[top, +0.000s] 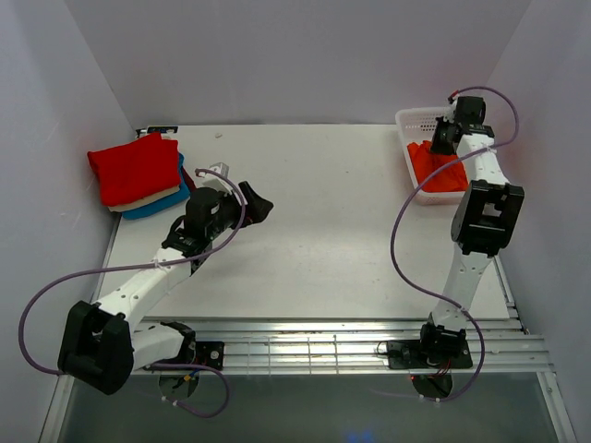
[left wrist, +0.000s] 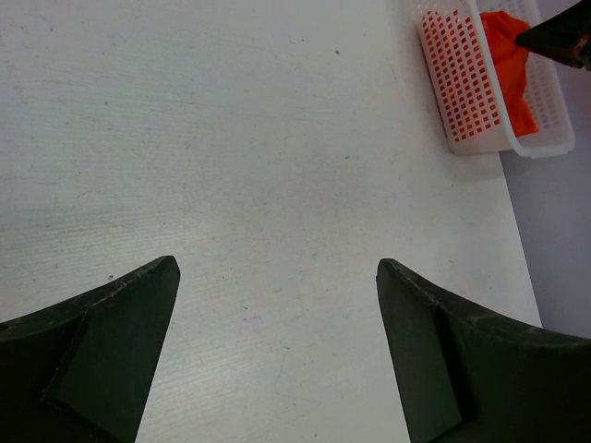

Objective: Fold and stack the t-shirts
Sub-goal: Grab crumpled tshirt from bin with the right arm, then move the tshirt to the center of the board

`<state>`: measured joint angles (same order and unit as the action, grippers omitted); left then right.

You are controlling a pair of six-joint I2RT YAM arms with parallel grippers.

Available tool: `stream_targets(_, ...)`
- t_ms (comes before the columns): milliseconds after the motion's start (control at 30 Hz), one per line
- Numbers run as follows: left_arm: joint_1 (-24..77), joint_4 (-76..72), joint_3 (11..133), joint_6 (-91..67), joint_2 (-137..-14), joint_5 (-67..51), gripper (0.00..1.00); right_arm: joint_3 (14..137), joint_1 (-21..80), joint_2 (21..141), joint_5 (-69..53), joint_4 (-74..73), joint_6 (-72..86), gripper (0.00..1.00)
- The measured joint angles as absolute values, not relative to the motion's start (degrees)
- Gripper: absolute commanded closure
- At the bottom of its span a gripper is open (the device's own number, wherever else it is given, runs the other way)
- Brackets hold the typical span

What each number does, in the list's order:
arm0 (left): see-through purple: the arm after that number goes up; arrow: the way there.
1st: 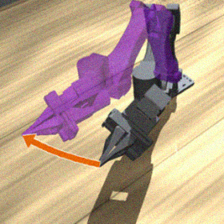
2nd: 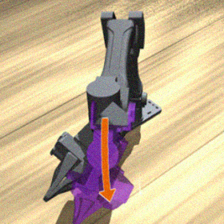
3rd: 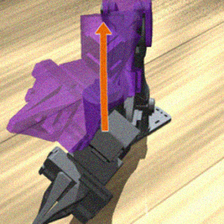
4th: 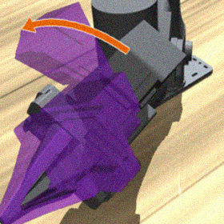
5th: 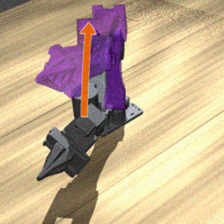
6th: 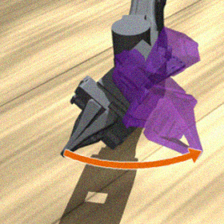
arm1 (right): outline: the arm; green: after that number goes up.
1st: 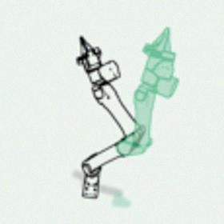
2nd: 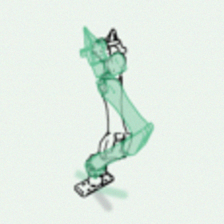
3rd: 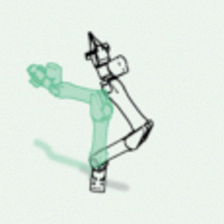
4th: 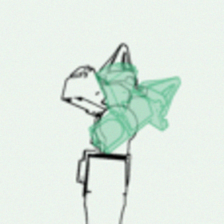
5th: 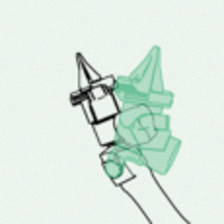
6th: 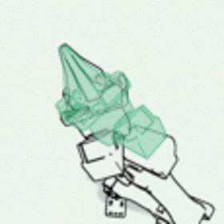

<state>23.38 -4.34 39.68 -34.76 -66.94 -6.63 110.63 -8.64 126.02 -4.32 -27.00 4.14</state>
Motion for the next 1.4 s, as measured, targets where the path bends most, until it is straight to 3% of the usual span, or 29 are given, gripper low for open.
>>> stream_targets(133,23.4,-4.5,39.1,-35.0,-64.9,-6.9,0.02,111.2,-4.7,114.5,-5.4,-27.7,4.4,0.92)
stream_targets(333,23.4,-3.3,37.8,-35.0,-62.3,-6.9,0.02,120.2,9.2,100.0,-10.9,-26.9,6.9,0.92)
stream_targets(600,23.4,0.3,37.8,-34.5,-57.2,-5.4,0.02,120.8,21.4,92.6,-19.4,-25.0,12.1,0.92)
stream_targets(733,23.4,2.8,37.8,-34.5,-53.4,-4.7,0.02,108.8,21.7,86.7,-17.9,-22.3,13.5,0.92)
stream_targets(1000,23.4,8.8,39.4,-33.8,-44.2,-2.5,0.02,68.0,21.7,74.7,-7.8,-16.1,14.3,0.91)
stream_targets(1033,23.4,9.3,39.7,-33.6,-43.8,-2.3,0.02,64.1,21.7,74.8,-6.2,-15.5,14.5,0.87)
stream_targets(1067,23.4,9.9,40.1,-33.4,-43.7,-2.3,0.02,59.5,21.7,75.1,-3.7,-15.6,14.7,0.73)
stream_targets(1100,23.4,10.3,40.2,-33.2,-43.8,-2.3,0.03,57.6,21.7,75.3,-2.4,-15.8,15.0,0.66)
stream_targets(1267,24.1,11.9,38.2,-33.5,-47.9,-3.6,0.10,49.8,21.7,76.9,5.2,-16.6,14.8,0.52)
stream_targets(1400,30.5,14.0,31.2,-35.9,-50.3,-0.3,0.13,46.5,23.0,72.5,7.8,-15.5,14.5,0.46)
